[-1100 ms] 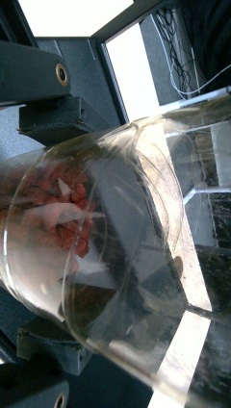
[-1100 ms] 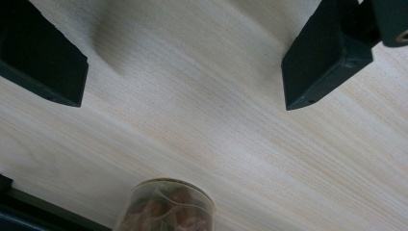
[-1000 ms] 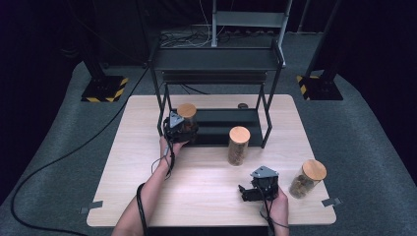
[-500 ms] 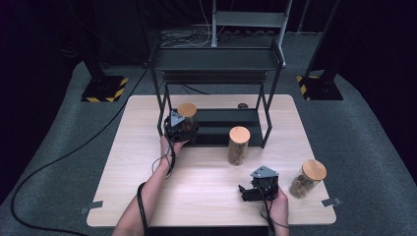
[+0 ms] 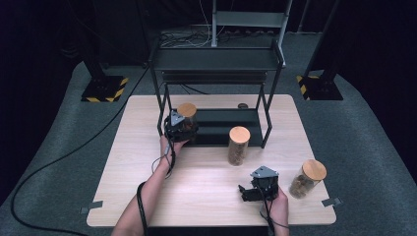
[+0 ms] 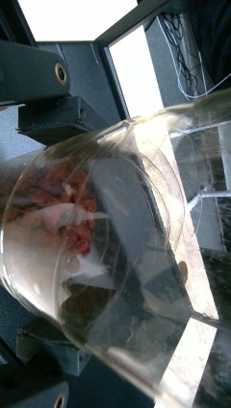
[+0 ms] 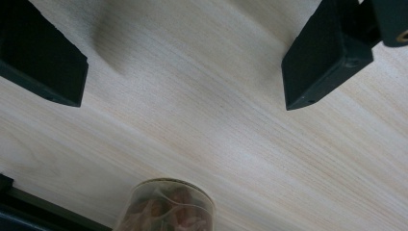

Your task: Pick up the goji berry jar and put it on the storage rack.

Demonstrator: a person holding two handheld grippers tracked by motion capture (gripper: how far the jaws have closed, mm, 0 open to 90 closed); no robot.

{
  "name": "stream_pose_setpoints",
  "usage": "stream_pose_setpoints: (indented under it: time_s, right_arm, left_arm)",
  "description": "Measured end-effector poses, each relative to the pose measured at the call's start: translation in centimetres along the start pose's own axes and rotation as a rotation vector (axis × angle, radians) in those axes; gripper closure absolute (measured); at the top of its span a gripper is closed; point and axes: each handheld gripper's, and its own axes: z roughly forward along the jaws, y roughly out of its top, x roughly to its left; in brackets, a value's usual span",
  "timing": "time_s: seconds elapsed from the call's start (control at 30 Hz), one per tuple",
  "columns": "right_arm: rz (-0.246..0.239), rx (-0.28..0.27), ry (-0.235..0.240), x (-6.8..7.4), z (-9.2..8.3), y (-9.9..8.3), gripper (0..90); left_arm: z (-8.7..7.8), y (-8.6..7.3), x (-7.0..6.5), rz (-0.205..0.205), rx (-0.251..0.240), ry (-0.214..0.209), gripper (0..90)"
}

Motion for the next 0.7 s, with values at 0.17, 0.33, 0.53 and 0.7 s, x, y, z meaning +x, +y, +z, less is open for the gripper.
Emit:
stream_pose_setpoints:
  time_s: [0.17, 0.33, 0.53, 0.7]
  right_arm:
    - [0.000, -0.001, -0.001, 0.0, 0.0, 0.0, 1.6]
    - [0.000, -0.001, -0.001, 0.0, 0.0, 0.0, 1.5]
    - [-0.001, -0.001, -0.001, 0.0, 0.0, 0.0, 1.4]
    - [-0.001, -0.001, -0.001, 0.0, 0.0, 0.0, 1.4]
  left_arm:
    - [-0.1, 0.2, 0.0, -0.009, 0.016, -0.005, 23.9]
    - [-0.4, 0.9, -0.1, 0.001, 0.089, -0.044, 9.0]
    - [-1.2, 1.5, -0.2, 0.039, 0.163, -0.041, 0.0]
    - [-2.0, 1.4, -0.7, 0.061, 0.228, -0.060, 0.0]
